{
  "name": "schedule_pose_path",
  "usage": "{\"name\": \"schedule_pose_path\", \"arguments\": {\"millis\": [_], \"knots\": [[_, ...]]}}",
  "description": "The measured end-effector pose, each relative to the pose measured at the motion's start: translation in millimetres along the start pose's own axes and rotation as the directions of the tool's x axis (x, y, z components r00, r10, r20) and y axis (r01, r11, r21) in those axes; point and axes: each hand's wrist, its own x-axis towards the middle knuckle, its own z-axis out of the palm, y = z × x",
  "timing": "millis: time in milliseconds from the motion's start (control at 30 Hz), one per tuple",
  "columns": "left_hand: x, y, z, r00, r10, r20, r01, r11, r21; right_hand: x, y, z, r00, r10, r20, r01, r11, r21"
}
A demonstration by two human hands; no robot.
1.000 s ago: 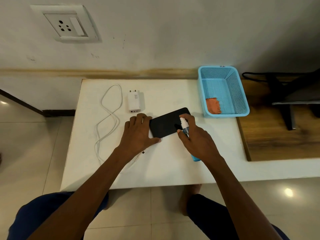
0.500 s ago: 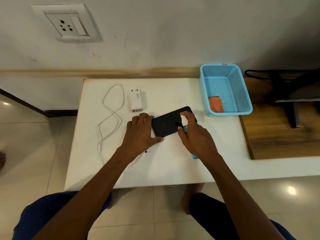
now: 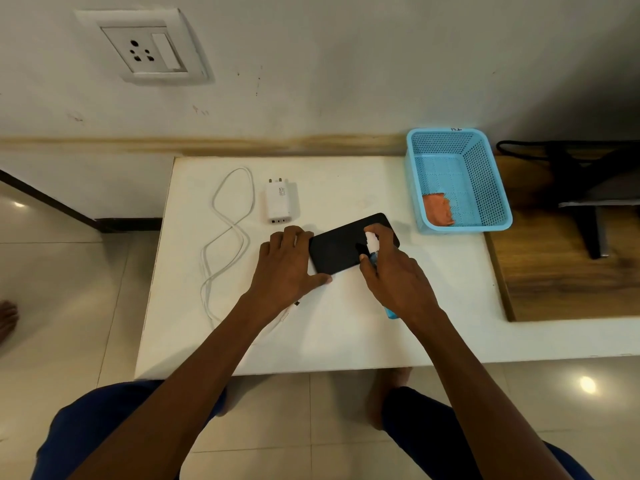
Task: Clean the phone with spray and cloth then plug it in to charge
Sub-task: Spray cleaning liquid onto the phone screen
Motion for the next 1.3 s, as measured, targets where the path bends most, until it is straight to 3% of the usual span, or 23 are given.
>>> {"name": "schedule_pose_path", "arguments": {"millis": [400, 833, 1300], "knots": [[0, 1, -1, 1.0, -0.01, 0.012, 0.01, 1.0, -0.011, 0, 6, -12, 0.999, -0.02, -0.028, 0.02, 1.0, 0.015], [2, 3, -1, 1.0, -0.02, 0.017, 0.021, 0.999, -0.046, 4, 31, -27, 0.994, 0.098, -0.053, -0.099, 0.995, -0.019], [3, 5, 2, 1.0, -0.02, 0.0, 0.02, 0.999, -0.036, 5, 32, -22, 0.993, 0.102, -0.063, -0.102, 0.995, 0.005]]}}
